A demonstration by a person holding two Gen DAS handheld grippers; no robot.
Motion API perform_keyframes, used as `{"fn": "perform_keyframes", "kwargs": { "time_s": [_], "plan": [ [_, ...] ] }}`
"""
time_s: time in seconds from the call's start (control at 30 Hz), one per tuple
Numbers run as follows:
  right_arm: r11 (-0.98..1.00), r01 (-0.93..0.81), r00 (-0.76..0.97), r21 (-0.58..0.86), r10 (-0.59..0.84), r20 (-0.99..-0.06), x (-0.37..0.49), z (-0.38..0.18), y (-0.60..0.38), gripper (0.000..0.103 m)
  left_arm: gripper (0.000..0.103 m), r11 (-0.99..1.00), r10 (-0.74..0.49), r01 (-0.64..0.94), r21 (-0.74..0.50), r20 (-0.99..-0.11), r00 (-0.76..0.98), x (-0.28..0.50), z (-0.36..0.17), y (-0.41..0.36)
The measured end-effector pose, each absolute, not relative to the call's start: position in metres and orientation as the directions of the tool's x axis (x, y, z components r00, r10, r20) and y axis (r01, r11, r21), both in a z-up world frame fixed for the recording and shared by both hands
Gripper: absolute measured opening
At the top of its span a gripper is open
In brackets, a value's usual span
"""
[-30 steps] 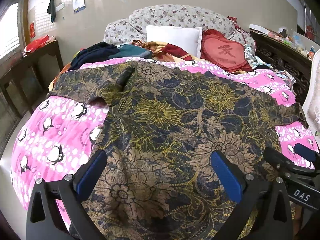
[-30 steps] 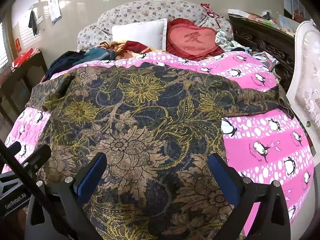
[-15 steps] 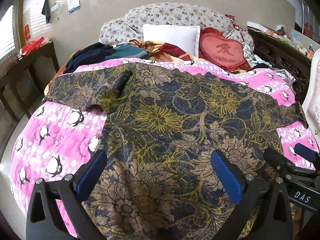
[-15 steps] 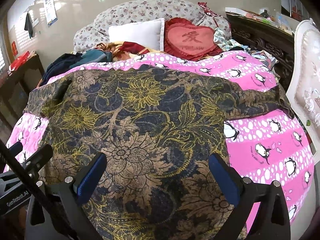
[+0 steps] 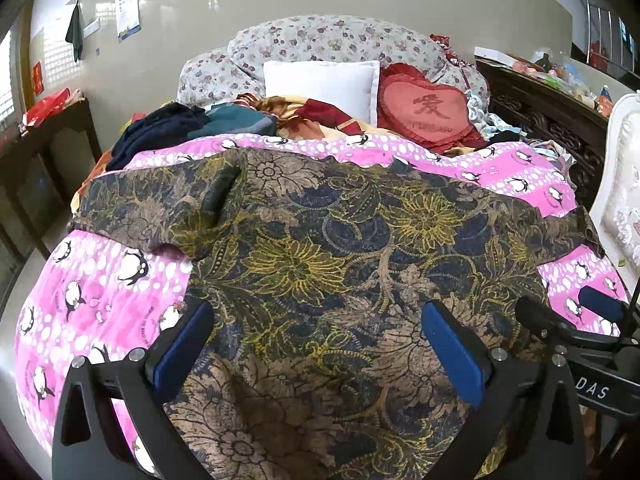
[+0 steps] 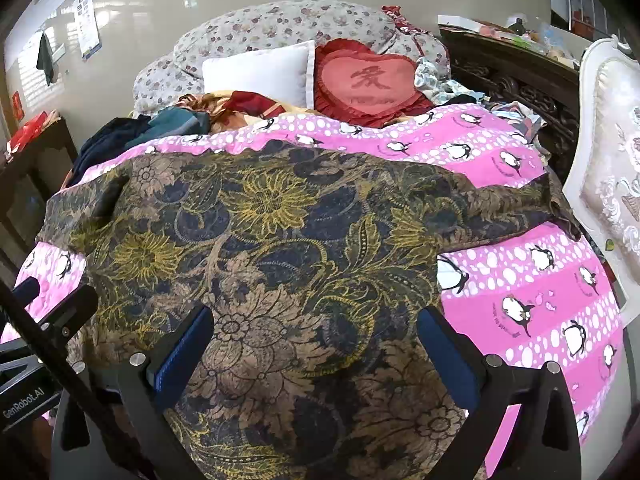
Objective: Fold small clothes
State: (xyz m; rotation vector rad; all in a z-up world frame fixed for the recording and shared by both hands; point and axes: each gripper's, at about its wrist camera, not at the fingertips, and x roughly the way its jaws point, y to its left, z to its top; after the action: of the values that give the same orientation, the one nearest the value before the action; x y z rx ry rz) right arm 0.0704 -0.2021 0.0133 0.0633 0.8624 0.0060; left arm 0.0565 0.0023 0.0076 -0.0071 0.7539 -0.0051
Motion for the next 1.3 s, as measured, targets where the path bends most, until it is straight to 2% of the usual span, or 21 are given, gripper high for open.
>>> {"fn": "perform_keyframes", "kwargs": {
  "time_s": [0.6, 0.87, 0.97, 1.07, 1.3],
  "plan": [
    [0.999, 0.01, 0.642, 0.036, 0.021, -0.767, 0.075, 0.012, -0.196, 0.103, 0.103, 0.999, -0.023, -0.005, -0.036, -0.711, 0.703, 0.063, -0.002, 0.007],
    [0.998, -0.044, 0.62, 0.053, 0.069, -0.781, 0.086, 0.013, -0.184, 0.103, 0.103, 0.997, -0.034, -0.022, -0.069, -0.718, 0.695, 0.067, 0.002, 0.03],
    [0.99, -0.095, 0.6, 0.106, 0.141, -0.788, 0.096, 0.017, -0.173, 0.103, 0.103, 0.994, -0.039, -0.045, -0.095, -0.734, 0.679, 0.073, 0.004, 0.054],
    [0.989, -0.125, 0.613, 0.077, 0.138, -0.778, 0.107, 0.021, -0.155, 0.103, 0.103, 0.985, -0.042, -0.103, -0.142, -0.762, 0.647, 0.083, 0.003, 0.097],
    [0.946, -0.308, 0.592, 0.1, 0.273, -0.759, 0.146, 0.018, -0.087, 0.103, 0.103, 0.913, 0.053, -0.347, -0.213, -0.783, 0.62, 0.099, -0.003, 0.218]
  ]
}}
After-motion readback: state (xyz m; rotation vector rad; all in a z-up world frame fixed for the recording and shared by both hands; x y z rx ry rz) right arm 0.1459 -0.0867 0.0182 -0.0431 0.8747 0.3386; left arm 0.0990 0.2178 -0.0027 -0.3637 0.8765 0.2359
